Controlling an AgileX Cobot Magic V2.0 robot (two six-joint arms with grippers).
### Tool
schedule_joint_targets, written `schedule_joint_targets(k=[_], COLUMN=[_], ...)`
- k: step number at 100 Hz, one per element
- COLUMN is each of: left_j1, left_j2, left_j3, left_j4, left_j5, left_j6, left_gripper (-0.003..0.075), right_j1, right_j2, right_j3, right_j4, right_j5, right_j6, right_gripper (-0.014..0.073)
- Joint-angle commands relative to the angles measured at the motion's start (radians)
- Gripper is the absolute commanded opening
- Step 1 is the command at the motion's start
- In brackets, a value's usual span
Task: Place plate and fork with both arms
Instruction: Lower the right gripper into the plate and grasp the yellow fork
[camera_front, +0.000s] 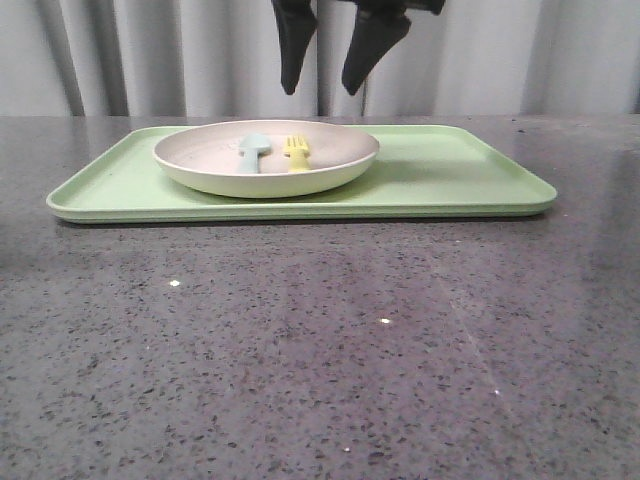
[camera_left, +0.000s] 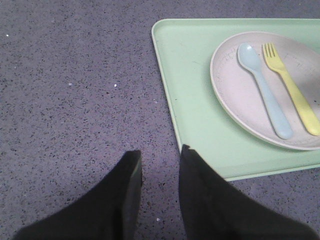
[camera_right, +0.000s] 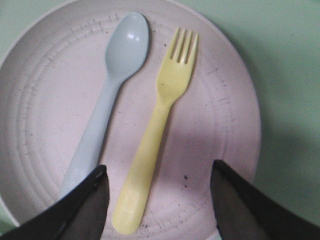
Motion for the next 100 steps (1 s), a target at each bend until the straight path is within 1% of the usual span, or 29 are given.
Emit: schedule_joint_targets(k=[1,11,22,48,53,58,63,75,82,89,100], left_j1=[0.004,0.004,0.004,0.004,0.004,0.004,0.004,0.004,0.004,0.004,0.004], left_j2=[-0.017,-0.017,-0.017,-0.017,-0.017,-0.017,-0.017,-0.017,-0.017,-0.017,-0.017], left_j3=[-0.025,-0.025,-0.025,-0.025,-0.025,-0.025,-0.025,-0.025,-0.025,-0.025,-0.025], left_j4=[-0.016,-0.016,-0.016,-0.016,-0.016,-0.016,-0.016,-0.016,-0.016,-0.016,-0.016], left_j5=[-0.064,-0.064,-0.064,-0.064,-0.064,-0.064,-0.064,-0.064,-0.064,-0.064,-0.064], left_j6=[-0.01,-0.01,-0.01,-0.01,-0.01,-0.01,-0.01,-0.01,-0.01,-0.01,-0.01], left_gripper=[0.0188,0.0188,0.0188,0.0188,0.0188,0.0188,0.0188,0.0188,0.0188,0.0188,0.0188], right_j1=[0.01,0.015,0.015,0.015,0.015,0.015,0.015,0.015,0.015,0.015,0.015], right_j2=[-0.022,0.021,0.045,0.082,0.081,0.082,0.082,0.082,0.082,0.082,0.082], right_j3=[-0.07,-0.095,-0.097,-0.097,-0.097,-0.097,-0.097,-0.097,-0.097,-0.097,-0.1], right_j4=[-0.012,-0.012,-0.012,-0.01,-0.01,-0.01,-0.01,-0.01,-0.01,-0.01,-0.01], right_j5=[0.006,0.027,0.029,0.034,0.034,0.034,0.034,0.034,0.035,0.037,0.045], right_j6=[0.023,0.059,0.069,0.069,0.069,0.069,0.069,0.069,0.069,0.069,0.069], right_gripper=[0.0455,0.0455,0.0455,0.0455,0.0444,0.0404,0.0342,0.0155,0.0063,-0.0006,-0.0056])
